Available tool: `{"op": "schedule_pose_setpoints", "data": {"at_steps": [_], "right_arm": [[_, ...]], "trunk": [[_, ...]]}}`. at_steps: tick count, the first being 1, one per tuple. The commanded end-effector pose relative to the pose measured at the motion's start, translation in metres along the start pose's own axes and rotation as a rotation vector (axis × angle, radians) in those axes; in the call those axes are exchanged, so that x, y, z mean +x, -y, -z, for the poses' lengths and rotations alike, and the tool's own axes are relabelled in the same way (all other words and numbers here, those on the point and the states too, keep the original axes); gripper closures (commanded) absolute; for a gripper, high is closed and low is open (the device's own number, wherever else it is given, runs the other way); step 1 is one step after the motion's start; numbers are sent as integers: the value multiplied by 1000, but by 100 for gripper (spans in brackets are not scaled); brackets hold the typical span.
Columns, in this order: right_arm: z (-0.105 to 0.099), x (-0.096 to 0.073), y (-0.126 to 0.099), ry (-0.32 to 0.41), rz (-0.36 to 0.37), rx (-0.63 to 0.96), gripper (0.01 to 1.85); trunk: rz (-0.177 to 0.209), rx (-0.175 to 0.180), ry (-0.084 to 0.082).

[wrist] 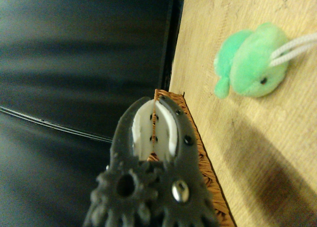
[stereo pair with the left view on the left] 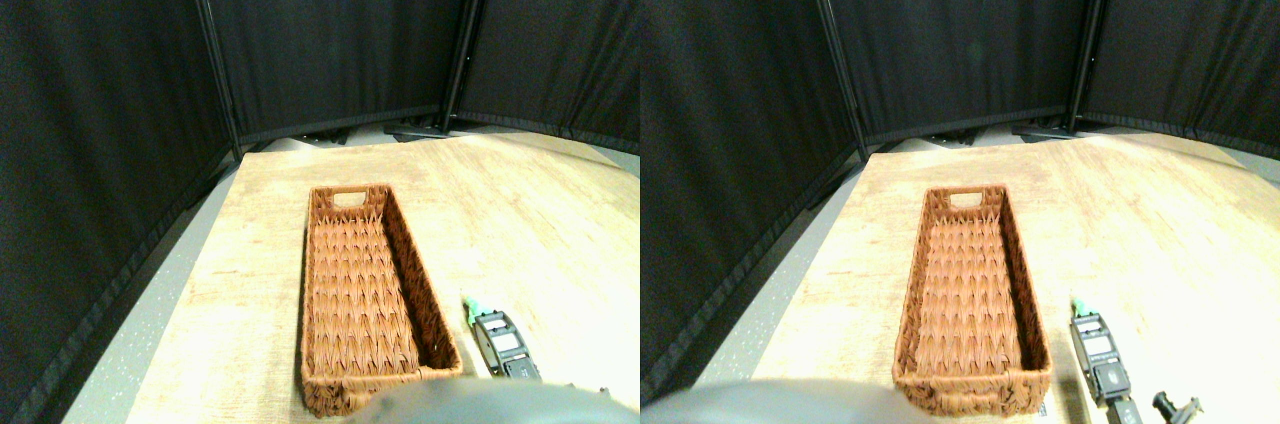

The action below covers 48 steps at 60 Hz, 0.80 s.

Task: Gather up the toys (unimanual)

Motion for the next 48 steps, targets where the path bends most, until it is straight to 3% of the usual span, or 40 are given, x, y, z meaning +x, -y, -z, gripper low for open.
{"op": "schedule_pose_setpoints", "data": {"at_steps": [1, 21, 34, 43, 44, 48], "right_arm": [[-8, 1, 1, 40, 6, -5, 180], [-11, 4, 4, 24, -19, 17, 180], [-7, 7, 9, 36, -41, 139, 180], [-2, 8, 13, 89, -62, 260, 161], [3, 8, 15, 106, -44, 351, 154], [9, 9, 16, 118, -34, 436, 146]], "trunk": [[-4, -18, -1], [0, -21, -5], [2, -22, -6], [8, -31, -10], [8, -31, -10], [8, -31, -10]]}}
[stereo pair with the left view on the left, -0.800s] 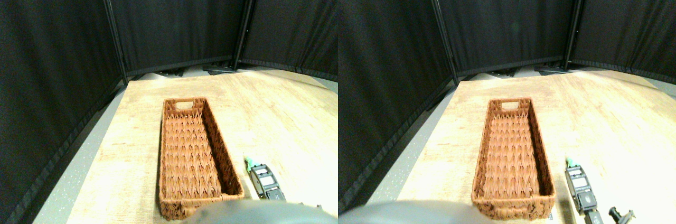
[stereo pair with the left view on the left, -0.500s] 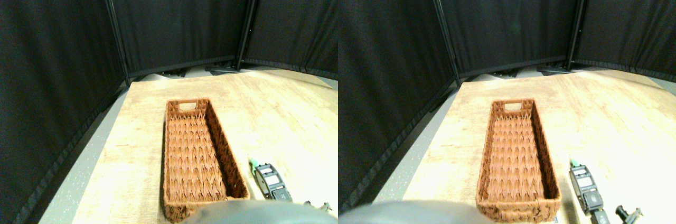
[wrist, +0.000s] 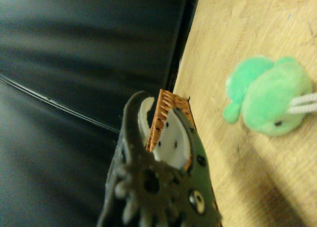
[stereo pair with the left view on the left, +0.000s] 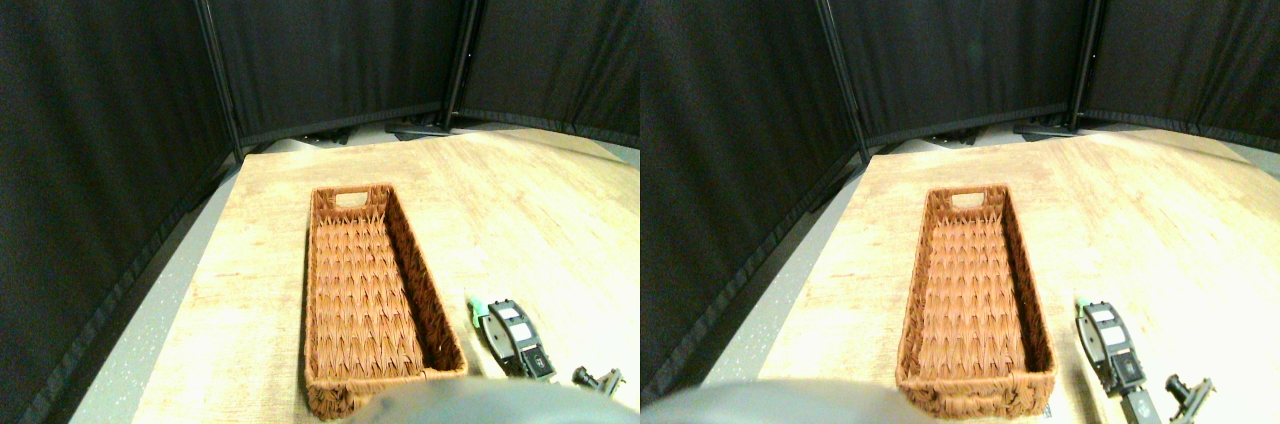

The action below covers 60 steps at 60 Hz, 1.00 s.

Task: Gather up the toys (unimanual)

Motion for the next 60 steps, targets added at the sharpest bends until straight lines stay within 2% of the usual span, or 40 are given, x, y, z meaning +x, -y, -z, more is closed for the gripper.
{"op": "schedule_pose_setpoints", "data": {"at_steps": [1, 4, 6, 13, 20, 25, 31, 35, 37, 51, 60], "right_arm": [[10, 2, 9, 40, 20, 135, 143], [13, 2, 11, 36, 18, 181, 139], [15, 3, 15, 39, 53, 238, 131], [13, 3, 19, 32, 82, 301, 123], [10, 5, 27, -3, 108, 425, 112], [10, 6, 29, -20, 121, 487, 112], [13, 5, 34, -27, 176, 659, 107], [15, 5, 37, -33, 185, 683, 105], [18, 6, 40, -36, 201, 750, 104], [27, 8, 41, -40, 213, 878, 104], [33, 13, 43, -55, 218, 893, 98]], "trunk": [[7, -46, -9], [7, -46, -9], [7, -46, -9], [9, -46, -10], [10, -48, -11], [11, -50, -11], [11, -50, -11], [11, -54, -13], [11, -54, -13], [6, -55, -16], [2, -59, -15]]}}
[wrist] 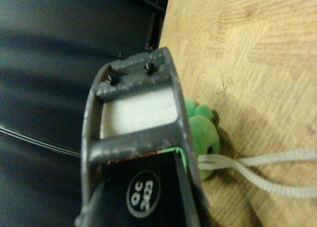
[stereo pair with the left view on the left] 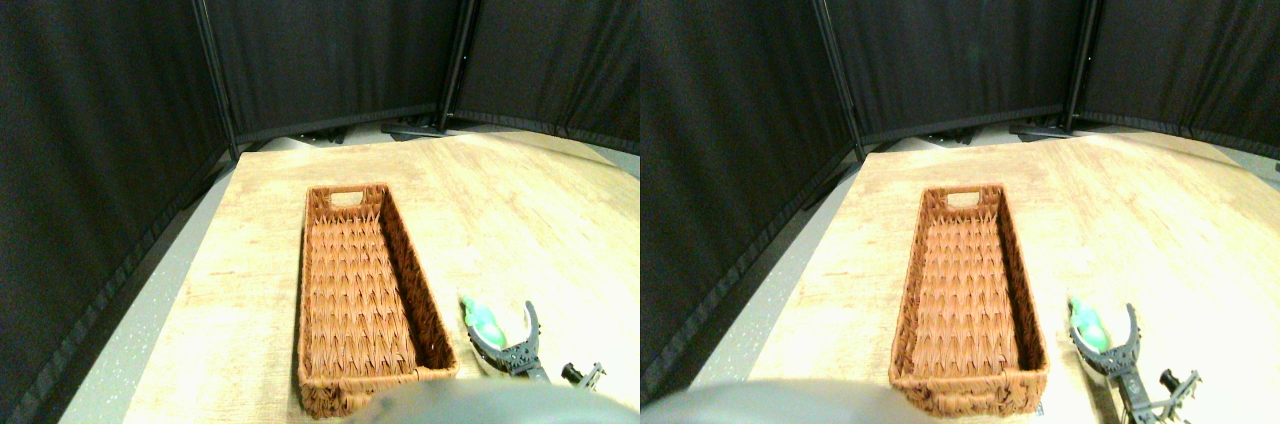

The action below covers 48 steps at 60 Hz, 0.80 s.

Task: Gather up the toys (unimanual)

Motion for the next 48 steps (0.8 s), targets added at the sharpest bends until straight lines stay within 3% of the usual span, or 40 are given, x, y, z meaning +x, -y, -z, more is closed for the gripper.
{"op": "schedule_pose_setpoints", "data": {"at_steps": [1, 10, 18, 25, 31, 48], "right_arm": [[0, 5, 1, 16, -16, 13, 97], [6, 9, 13, 20, 28, 52, 97], [9, 7, 19, 68, 86, 103, 102], [9, 8, 26, 72, 109, 104, 96], [9, 7, 29, 65, 148, 208, 87], [10, 9, 46, 72, 210, 344, 103]], "trunk": [[-5, -42, -13], [-8, -45, -16], [-10, -47, -17], [-8, -45, -20], [-8, -44, -20], [-4, -46, -30]]}}
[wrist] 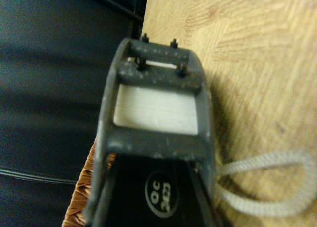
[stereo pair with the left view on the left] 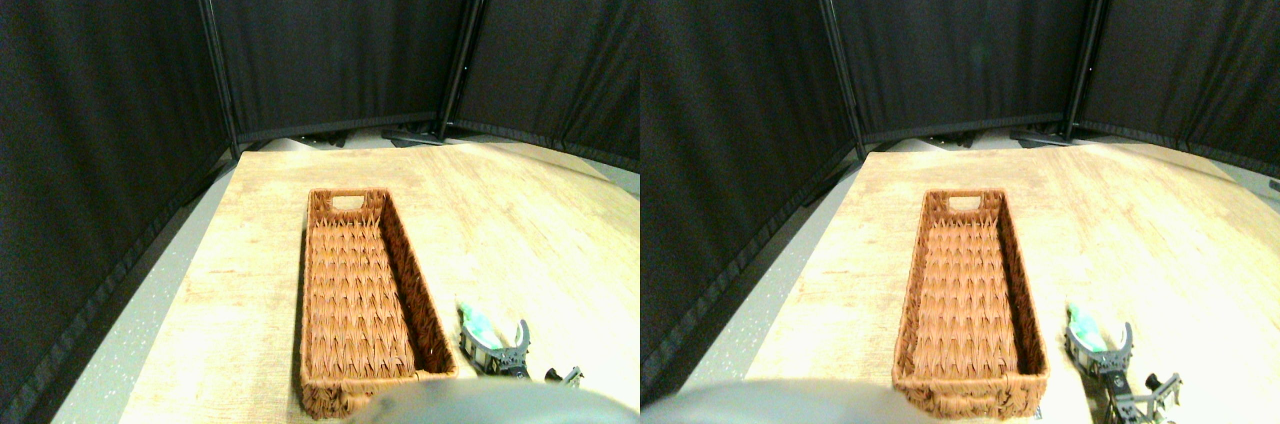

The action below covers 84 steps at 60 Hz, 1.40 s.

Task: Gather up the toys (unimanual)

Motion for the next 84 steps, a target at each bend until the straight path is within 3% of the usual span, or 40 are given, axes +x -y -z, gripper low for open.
{"op": "schedule_pose_setpoints", "data": {"at_steps": [1, 10, 11, 12, 17, 26, 35, 38, 51, 65, 84], "right_arm": [[-1, 5, 13, 6, 6, 16, 103], [-4, 11, 9, 15, -4, -27, 138], [-6, 14, 8, 35, -12, -70, 167], [-6, 15, 7, 60, -24, -135, 180], [-8, 20, 6, 106, 4, -151, 180], [-10, 26, 5, 72, -4, -119, 180], [-12, 29, -10, 26, -59, -123, 180], [-14, 32, -17, 13, -88, -165, 180], [-16, 38, -40, -17, -98, -241, 180], [-16, 40, -52, -45, -148, -306, 180], [-2, 37, -78, -67, -139, -419, 180]], "trunk": [[0, -17, -30], [0, -23, -33], [-1, -23, -34], [-1, -23, -34], [-2, -24, -36], [-7, -25, -36], [-3, -23, -35], [-1, -22, -34], [-2, -21, -31], [-5, -31, -28], [-17, -60, -23]]}}
